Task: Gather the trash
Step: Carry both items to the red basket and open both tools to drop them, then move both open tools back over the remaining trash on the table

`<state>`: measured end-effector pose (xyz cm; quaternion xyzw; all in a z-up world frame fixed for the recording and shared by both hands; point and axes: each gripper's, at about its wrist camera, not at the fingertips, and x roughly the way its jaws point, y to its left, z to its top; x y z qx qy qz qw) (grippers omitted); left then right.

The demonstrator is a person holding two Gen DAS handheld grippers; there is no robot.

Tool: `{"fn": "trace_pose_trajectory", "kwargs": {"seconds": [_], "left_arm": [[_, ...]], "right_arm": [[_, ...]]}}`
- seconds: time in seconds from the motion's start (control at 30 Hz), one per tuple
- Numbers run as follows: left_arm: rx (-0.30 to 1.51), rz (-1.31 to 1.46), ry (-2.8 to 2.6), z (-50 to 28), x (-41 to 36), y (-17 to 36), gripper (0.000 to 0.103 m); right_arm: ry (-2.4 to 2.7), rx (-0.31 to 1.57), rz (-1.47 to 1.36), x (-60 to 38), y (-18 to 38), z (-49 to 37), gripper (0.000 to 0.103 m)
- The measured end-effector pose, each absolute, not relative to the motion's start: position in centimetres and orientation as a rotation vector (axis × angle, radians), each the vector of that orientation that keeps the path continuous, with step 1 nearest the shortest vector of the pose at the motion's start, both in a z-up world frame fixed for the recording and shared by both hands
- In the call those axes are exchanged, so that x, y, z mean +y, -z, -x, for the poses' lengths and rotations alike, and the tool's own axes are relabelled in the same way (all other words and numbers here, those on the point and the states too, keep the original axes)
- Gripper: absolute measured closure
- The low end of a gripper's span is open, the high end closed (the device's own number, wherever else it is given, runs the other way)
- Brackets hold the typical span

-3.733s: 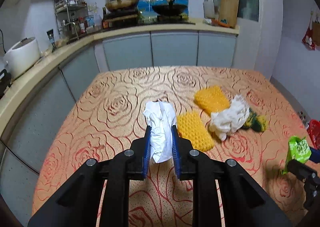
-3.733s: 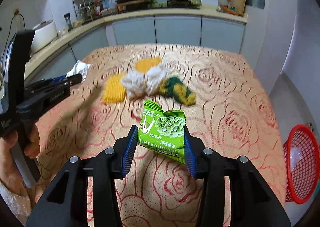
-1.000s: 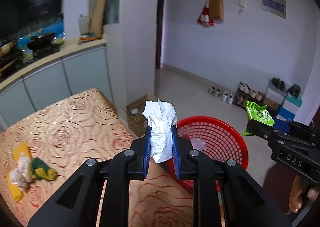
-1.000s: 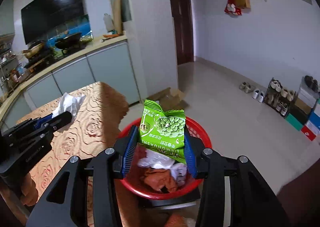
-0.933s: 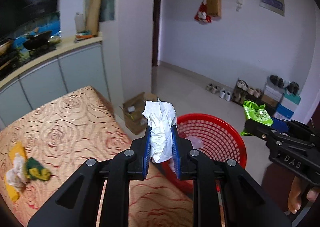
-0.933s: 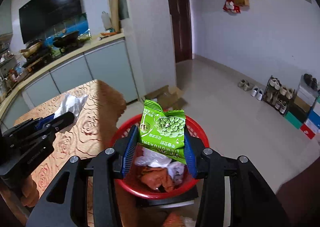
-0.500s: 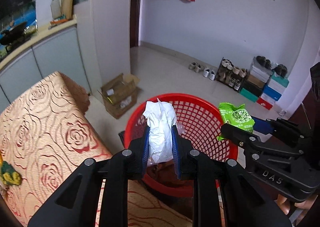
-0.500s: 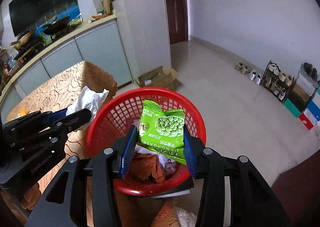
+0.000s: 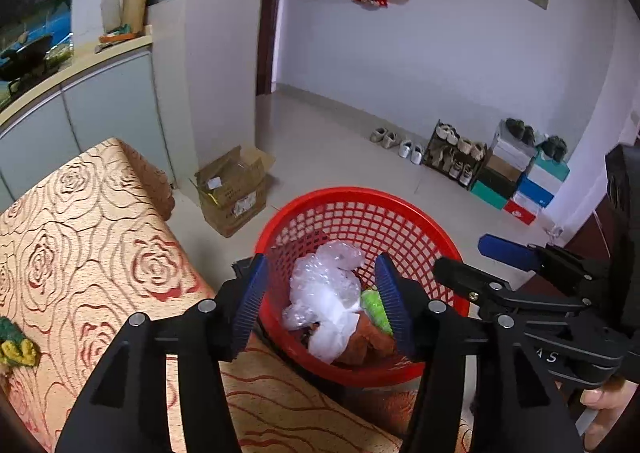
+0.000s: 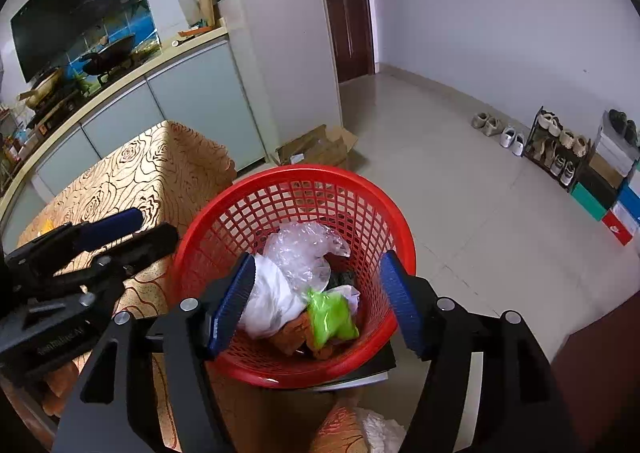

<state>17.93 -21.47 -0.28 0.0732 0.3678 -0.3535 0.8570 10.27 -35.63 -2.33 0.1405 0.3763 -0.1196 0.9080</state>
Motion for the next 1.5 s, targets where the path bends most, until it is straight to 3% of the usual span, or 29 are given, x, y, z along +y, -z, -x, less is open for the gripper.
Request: {"fn": "trace_pose_trajectory", "kwargs": {"seconds": [0.37,0.87,1.2,1.5], "left_arm": [[0.691,-0.083,0.568,-17.7,-15.0,-2.4,0.048],[0.603,-0.028,0.206,-16.0,-2.4,-5.1,0.031],[0.649,0.031,-0.117,-14.9,9.9,-3.2,0.030],[0.760,0.095,-0.191,-16.2,15.7,-0.1,0.030]], "right_arm": [[0.250,0.714,-0.259,-33.5,0.2,-9.2,0.040],[0.080,0.680,-0.157,-25.4,-2.2,-11.3,0.040],[-0.062,0.686,-0.094,-19.0,-2.8,-13.0,0.040],[-0.153,0.691,-0.043,-14.5,-3.3,-14.1,0.040]]}}
